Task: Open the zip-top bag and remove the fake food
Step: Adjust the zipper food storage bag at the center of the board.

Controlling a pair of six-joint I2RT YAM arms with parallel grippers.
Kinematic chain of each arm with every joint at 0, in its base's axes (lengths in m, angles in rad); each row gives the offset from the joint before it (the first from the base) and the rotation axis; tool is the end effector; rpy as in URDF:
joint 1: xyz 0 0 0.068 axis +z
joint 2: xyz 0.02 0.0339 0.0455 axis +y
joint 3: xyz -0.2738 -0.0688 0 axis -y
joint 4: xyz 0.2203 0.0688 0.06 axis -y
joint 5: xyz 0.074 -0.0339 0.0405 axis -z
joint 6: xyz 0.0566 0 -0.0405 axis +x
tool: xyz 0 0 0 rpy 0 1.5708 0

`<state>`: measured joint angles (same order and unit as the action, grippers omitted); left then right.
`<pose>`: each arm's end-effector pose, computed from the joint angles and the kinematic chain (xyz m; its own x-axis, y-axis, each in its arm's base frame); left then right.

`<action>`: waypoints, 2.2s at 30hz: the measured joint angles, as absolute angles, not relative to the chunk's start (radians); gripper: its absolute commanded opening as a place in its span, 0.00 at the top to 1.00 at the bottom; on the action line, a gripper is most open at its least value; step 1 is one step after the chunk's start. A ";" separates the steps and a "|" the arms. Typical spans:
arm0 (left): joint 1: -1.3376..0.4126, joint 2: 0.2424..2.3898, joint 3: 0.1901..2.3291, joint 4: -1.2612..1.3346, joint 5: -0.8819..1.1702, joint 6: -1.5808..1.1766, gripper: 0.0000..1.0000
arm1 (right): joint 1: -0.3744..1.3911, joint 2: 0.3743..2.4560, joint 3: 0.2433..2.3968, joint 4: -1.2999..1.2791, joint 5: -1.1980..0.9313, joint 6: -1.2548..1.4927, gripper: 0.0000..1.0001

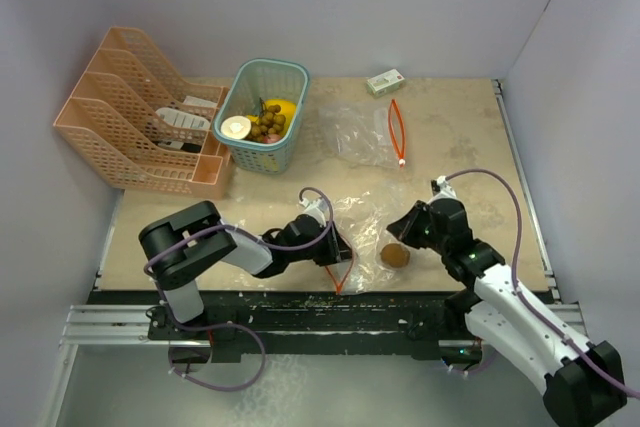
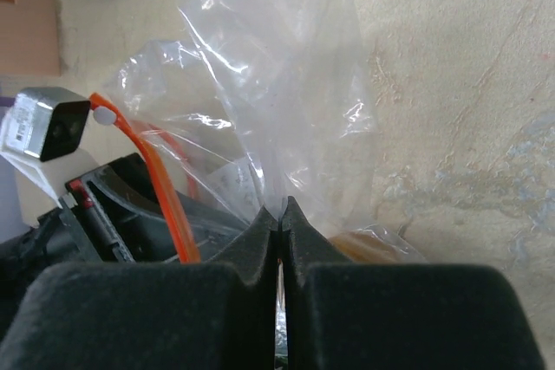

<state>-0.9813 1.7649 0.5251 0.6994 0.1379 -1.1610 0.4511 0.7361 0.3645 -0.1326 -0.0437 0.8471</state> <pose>0.1674 -0.2642 0.1264 -0.9292 -0.2448 -0.2768 0.0918 0.5726 -0.8147 0.1415 0.0713 0.2102 -0.6401 0.5218 -0.5639 0.0146 0.7421 0.6701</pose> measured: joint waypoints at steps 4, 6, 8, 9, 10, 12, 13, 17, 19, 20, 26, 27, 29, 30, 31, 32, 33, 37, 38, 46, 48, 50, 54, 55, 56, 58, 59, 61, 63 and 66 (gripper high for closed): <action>-1.027 1.751 0.528 0.687 0.063 -1.196 0.70 | 0.451 0.670 0.364 -0.164 -0.037 0.855 0.56; -1.032 1.738 0.538 0.652 0.037 -1.194 0.73 | 0.451 0.643 0.368 -0.197 -0.014 0.858 0.44; -1.032 1.729 0.556 0.606 0.017 -1.190 0.76 | 0.451 0.625 0.389 -0.253 0.025 0.840 0.41; -1.032 1.727 0.566 0.584 0.009 -1.186 0.77 | 0.451 0.616 0.402 -0.273 0.040 0.828 0.38; -1.032 1.726 0.575 0.564 0.001 -1.185 0.77 | 0.451 0.604 0.418 -0.290 0.047 0.815 0.37; -1.033 1.724 0.585 0.544 -0.008 -1.184 0.78 | 0.451 0.583 0.443 -0.303 0.049 0.788 0.37; -1.032 1.723 0.586 0.537 -0.012 -1.184 0.78 | 0.451 0.579 0.455 -0.300 0.040 0.772 0.36; -1.032 1.712 0.586 0.521 -0.020 -1.184 0.78 | 0.461 0.609 0.472 -0.262 -0.017 0.732 0.39; -1.032 1.703 0.586 0.506 -0.026 -1.184 0.77 | 0.490 0.650 0.471 -0.242 -0.036 0.727 0.40; -1.033 1.699 0.585 0.500 -0.029 -1.184 0.77 | 0.517 0.674 0.470 -0.228 -0.039 0.727 0.40; -1.032 1.668 0.580 0.456 -0.044 -1.169 0.76 | 0.743 0.854 0.471 -0.140 -0.005 0.738 0.42; -1.032 1.663 0.580 0.447 -0.047 -1.165 0.76 | 0.772 0.887 0.471 -0.124 0.002 0.741 0.43; -1.032 1.652 0.580 0.430 -0.054 -1.159 0.76 | 0.802 0.936 0.471 -0.094 0.008 0.749 0.43; -1.032 1.647 0.580 0.422 -0.058 -1.158 0.77 | 0.810 0.959 0.471 -0.073 0.009 0.753 0.44; -1.032 1.642 0.580 0.417 -0.060 -1.156 0.79 | 0.815 0.977 0.471 -0.057 0.009 0.756 0.45; -1.032 1.638 0.580 0.413 -0.062 -1.155 0.82 | 0.823 0.996 0.471 -0.038 0.009 0.759 0.45; -1.032 1.636 0.580 0.411 -0.063 -1.155 0.85 | 0.832 1.012 0.471 -0.021 0.010 0.763 0.45; -1.032 1.641 0.577 0.409 -0.067 -1.143 0.92 | 0.880 1.034 0.471 0.019 0.013 0.778 0.43; -1.032 1.646 0.577 0.411 -0.066 -1.141 0.92 | 0.896 1.034 0.471 0.026 0.015 0.781 0.40; -1.029 1.670 0.579 0.445 -0.056 -1.129 0.90 | 0.960 1.056 0.471 0.025 0.108 0.800 0.38; -1.027 1.670 0.579 0.446 -0.057 -1.124 0.90 | 0.964 1.065 0.471 0.043 0.121 0.807 0.46; -1.022 1.668 0.577 0.448 -0.057 -1.122 0.90 | 0.968 1.074 0.471 0.059 0.127 0.813 0.55; -1.029 1.640 0.560 0.454 -0.047 -1.122 0.90 | 0.979 1.115 0.465 0.073 0.141 0.832 0.62; -1.030 1.624 0.550 0.455 -0.043 -1.122 0.90 | 0.982 1.124 0.460 0.073 0.141 0.839 0.63; -1.031 1.604 0.538 0.455 -0.039 -1.122 0.90 | 0.982 1.129 0.455 0.073 0.140 0.847 0.66; -1.031 1.565 0.517 0.455 -0.037 -1.122 0.90 | 0.982 1.131 0.450 0.073 0.142 0.856 0.72; -1.031 1.547 0.508 0.454 -0.038 -1.122 0.90 | 0.982 1.130 0.449 0.073 0.144 0.859 0.77; -1.031 1.522 0.498 0.453 -0.038 -1.118 0.89 | 0.982 1.122 0.449 0.073 0.152 0.864 0.87; -1.031 1.509 0.495 0.455 -0.038 -1.115 0.88 | 0.982 1.108 0.449 0.072 0.162 0.865 0.96; -1.031 1.503 0.495 0.459 -0.037 -1.114 0.88 | 0.982 1.078 0.449 0.059 0.176 0.865 1.00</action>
<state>-1.0309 1.5032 0.4953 0.4587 -0.0372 -1.1145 0.9817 1.0782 0.4492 0.0586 0.1757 0.8650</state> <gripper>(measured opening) 0.115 0.021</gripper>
